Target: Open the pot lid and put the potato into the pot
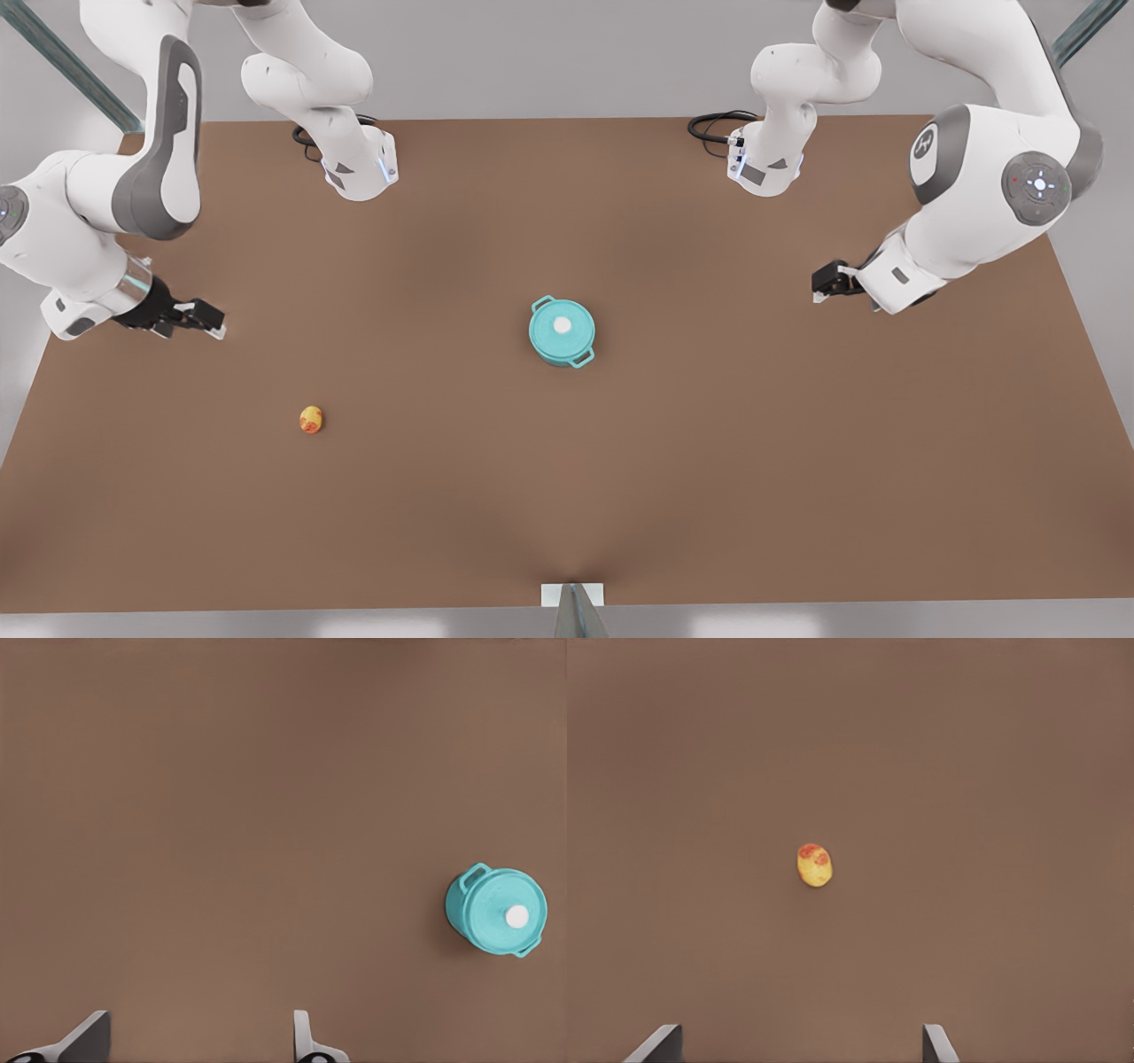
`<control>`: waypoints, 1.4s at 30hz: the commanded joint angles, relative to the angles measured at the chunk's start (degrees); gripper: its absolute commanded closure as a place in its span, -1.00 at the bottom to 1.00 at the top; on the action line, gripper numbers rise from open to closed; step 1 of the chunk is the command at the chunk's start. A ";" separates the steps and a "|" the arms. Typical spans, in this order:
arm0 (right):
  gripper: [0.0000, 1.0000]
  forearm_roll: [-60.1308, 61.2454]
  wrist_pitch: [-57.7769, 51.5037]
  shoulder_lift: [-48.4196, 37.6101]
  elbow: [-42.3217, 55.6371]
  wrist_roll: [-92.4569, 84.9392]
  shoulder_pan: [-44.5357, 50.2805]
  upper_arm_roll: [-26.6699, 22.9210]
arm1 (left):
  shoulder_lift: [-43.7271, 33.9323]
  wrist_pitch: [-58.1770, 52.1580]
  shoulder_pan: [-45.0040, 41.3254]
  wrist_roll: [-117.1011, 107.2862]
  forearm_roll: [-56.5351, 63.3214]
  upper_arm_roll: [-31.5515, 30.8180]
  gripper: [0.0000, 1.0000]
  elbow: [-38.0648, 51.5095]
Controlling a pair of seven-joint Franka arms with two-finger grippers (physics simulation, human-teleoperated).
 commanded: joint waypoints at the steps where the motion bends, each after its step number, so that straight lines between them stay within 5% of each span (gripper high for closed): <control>1: -1.00 0.08 4.01 0.05 0.02 -5.76 3.01 -0.06 | 0.06 2.80 0.14 1.82 -0.24 0.01 -1.00 0.29; 3: -1.00 0.08 4.01 0.14 0.02 -5.76 3.10 0.12 | 0.06 3.06 -1.26 1.38 -0.67 -1.22 -1.00 0.47; 6: -1.00 0.08 4.01 1.37 0.02 -5.67 4.77 1.35 | 5.16 4.99 -22.96 -31.64 1.61 -4.48 -1.00 0.91; 10: -1.00 -4.05 4.18 6.99 3.01 -4.09 12.85 1.35 | 14.12 21.17 -36.33 -59.17 5.74 -4.48 -1.00 -1.99; 13: -0.87 -3.26 4.71 10.06 2.83 -0.93 14.17 2.23 | 21.07 21.43 -36.68 -59.44 7.84 -4.22 -1.00 1.61; 17: -1.00 -3.25 12.27 16.66 0.81 -0.58 13.91 2.58 | 26.87 28.55 -36.42 -59.18 9.17 -3.07 -1.00 3.55; 42: -1.00 -2.99 28.88 29.76 -1.12 -1.80 9.60 -0.23 | 31.62 40.77 -38.62 -62.86 12.51 -3.16 -1.00 -3.57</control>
